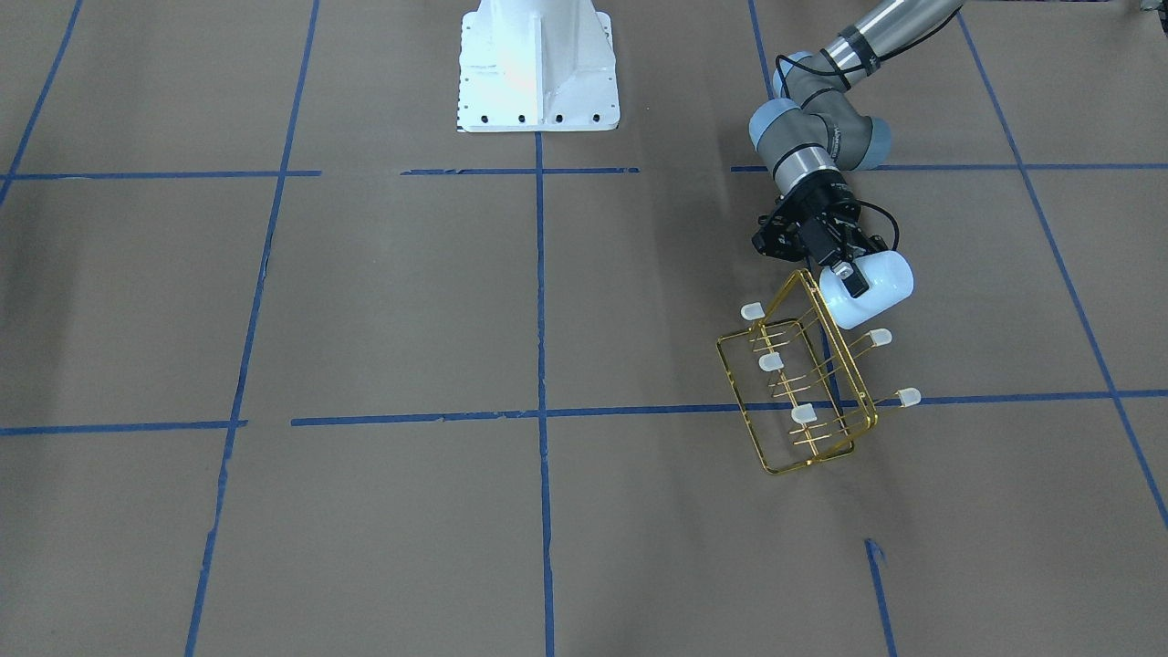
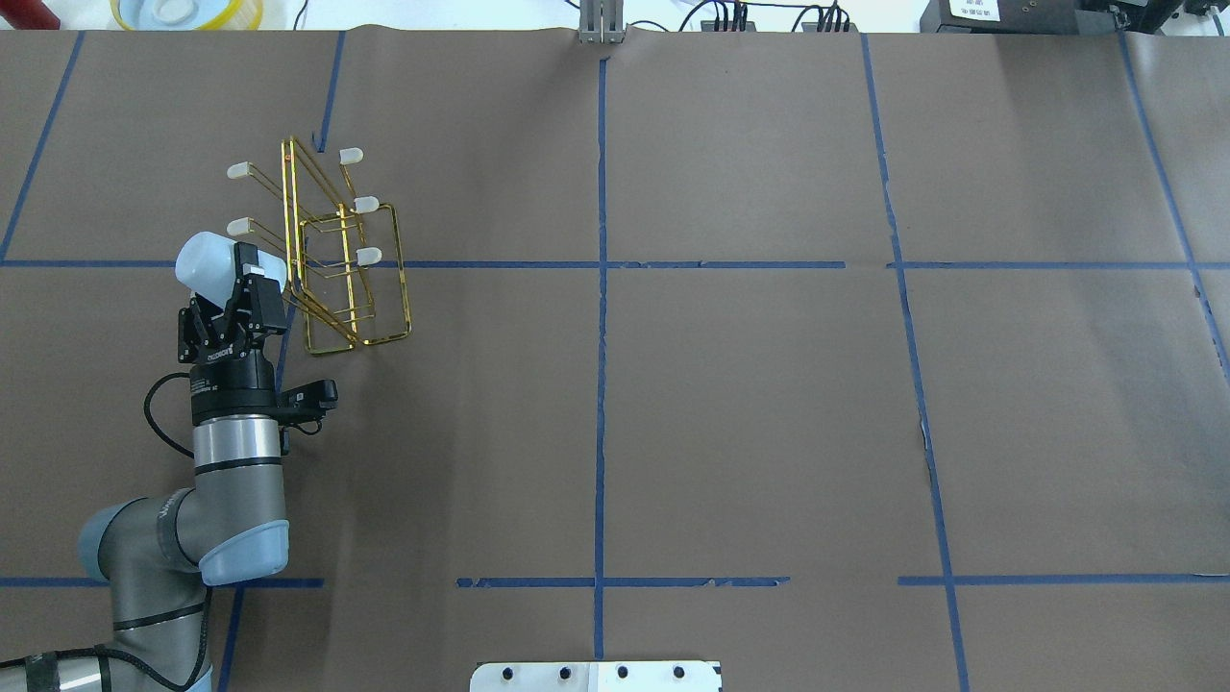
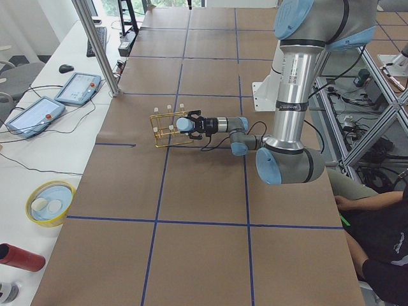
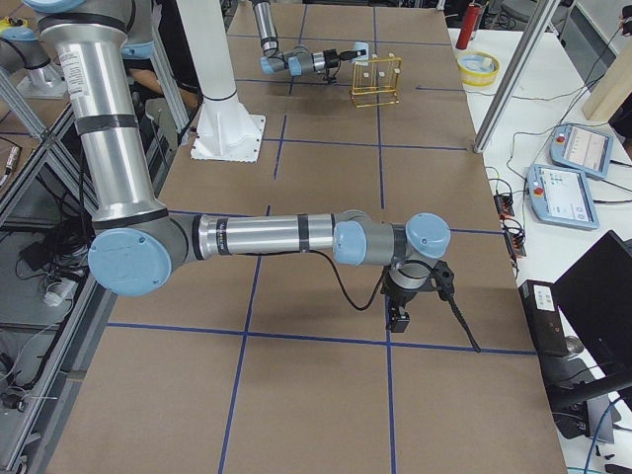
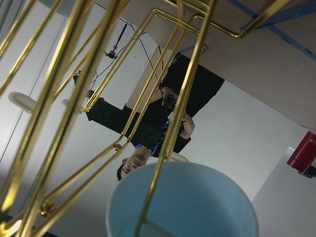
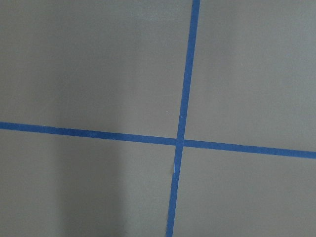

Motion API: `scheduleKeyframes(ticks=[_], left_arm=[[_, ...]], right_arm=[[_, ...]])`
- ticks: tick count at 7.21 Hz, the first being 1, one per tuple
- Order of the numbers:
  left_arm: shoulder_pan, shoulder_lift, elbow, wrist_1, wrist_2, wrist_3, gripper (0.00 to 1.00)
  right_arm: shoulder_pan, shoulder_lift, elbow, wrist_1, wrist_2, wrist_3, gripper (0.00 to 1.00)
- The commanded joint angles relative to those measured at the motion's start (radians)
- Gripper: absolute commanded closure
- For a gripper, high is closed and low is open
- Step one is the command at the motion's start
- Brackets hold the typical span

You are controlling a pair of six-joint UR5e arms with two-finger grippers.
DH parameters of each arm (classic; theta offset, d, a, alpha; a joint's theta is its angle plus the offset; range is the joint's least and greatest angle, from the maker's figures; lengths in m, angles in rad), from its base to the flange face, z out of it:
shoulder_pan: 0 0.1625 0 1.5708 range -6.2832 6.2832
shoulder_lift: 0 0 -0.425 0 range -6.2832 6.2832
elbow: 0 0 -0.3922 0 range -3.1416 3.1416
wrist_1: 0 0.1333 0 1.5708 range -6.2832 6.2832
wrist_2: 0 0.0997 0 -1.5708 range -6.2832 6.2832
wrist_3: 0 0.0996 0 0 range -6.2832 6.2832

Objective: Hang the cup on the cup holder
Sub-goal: 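Carry the cup to the gold rack and slide it onto a white peg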

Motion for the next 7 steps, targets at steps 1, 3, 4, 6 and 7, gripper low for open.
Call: scheduleKeyframes(ticks=[1,3,4,6,7], left_arm=[[0.001,-0.01,0.008,0.0,-0.002,-0.002,1.0],[0.001,-0.01,0.005,-0.003,-0.008,-0.024,0.03],[0.001,-0.009,0.005,-0.002,-0.008,-0.026,0.0],[0.001,-0.004,-0.007,-0.003,-0.008,-0.025,0.0],[0.001,0.002,-0.028,-0.006,-0.008,-0.025,0.0]], right_arm=[[0.0,0.0,0.0,0.0,0.0,0.0,0.0],[0.0,0.0,0.0,0.0,0.0,0.0,0.0],[0.0,0.0,0.0,0.0,0.0,0.0,0.0],[0.0,0.0,0.0,0.0,0.0,0.0,0.0],[0.0,0.0,0.0,0.0,0.0,0.0,0.0]])
